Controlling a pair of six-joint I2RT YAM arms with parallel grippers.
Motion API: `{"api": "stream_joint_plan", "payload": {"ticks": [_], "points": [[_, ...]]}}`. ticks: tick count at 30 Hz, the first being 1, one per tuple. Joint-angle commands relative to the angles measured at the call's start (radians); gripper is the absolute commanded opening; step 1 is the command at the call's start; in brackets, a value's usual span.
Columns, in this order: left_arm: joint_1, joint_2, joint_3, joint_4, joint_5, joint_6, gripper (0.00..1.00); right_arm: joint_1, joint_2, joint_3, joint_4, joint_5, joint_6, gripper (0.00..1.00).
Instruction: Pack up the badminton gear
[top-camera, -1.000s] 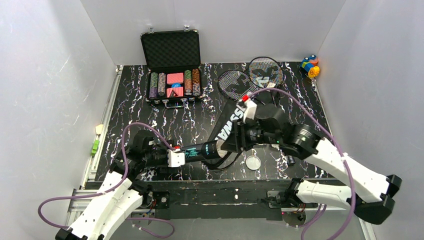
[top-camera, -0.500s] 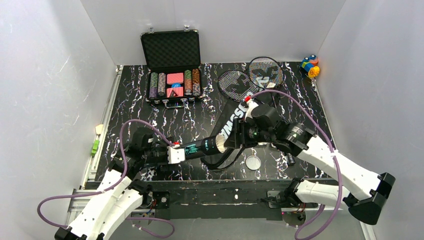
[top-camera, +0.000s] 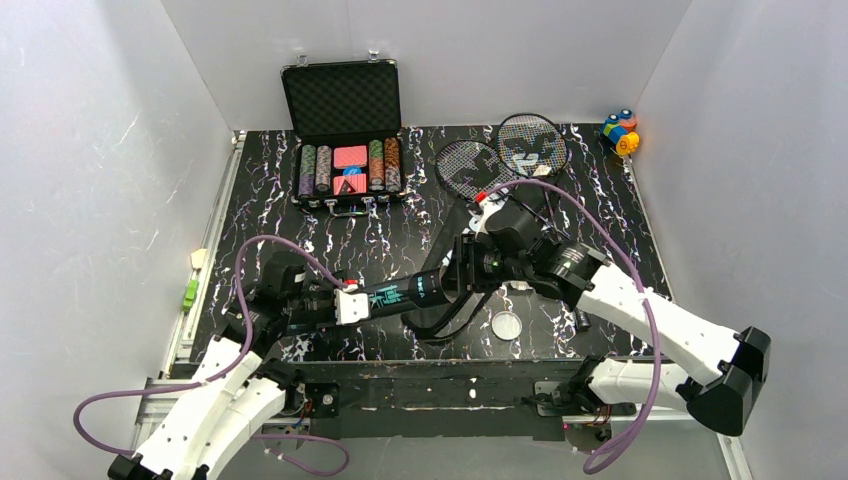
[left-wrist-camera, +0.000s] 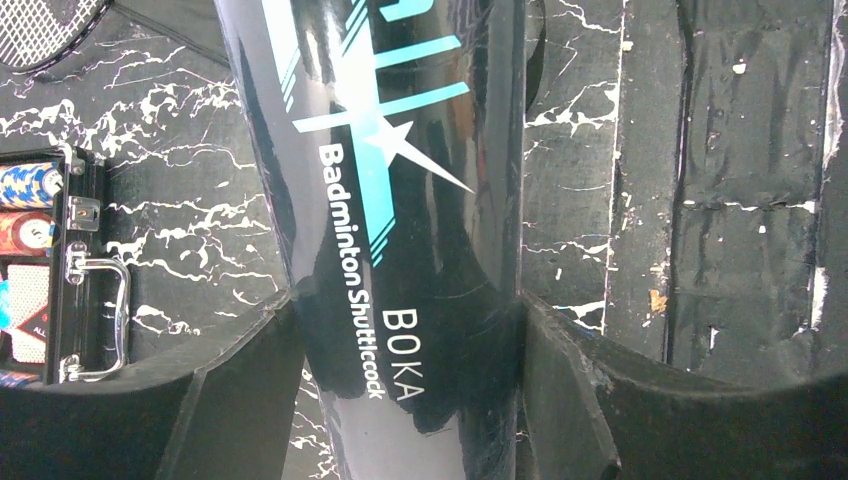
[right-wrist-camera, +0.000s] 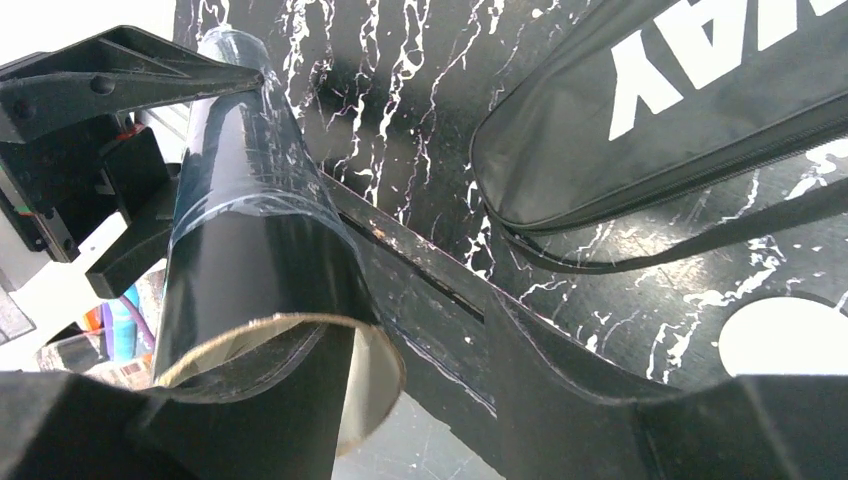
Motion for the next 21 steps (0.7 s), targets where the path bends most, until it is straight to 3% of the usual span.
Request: {"api": "stream_joint_plan", "payload": {"ticks": [1, 8, 13, 21], "points": [[-0.002, 0.002, 0.055, 0.023, 0.067, -0.015, 0.12, 0.023, 0.033, -0.009, 0.095, -0.017, 0.024, 0.58], [-0.001, -0.004, 0.015, 0.029, 0.033, 0.001, 0.11, -0.004, -0.035, 0.063, 0.042, 0.005, 0.039, 0.67], [-0.002, -0.012, -0.025, 0.037, 0.010, 0.014, 0.09, -0.154, -0.192, 0.051, -0.037, -0.019, 0.073, 0.80], [-0.001, 0.029, -0.033, 0.067, -0.051, -0.007, 0.05, -0.396, -0.310, -0.142, -0.144, -0.003, 0.147, 0.83]]}}
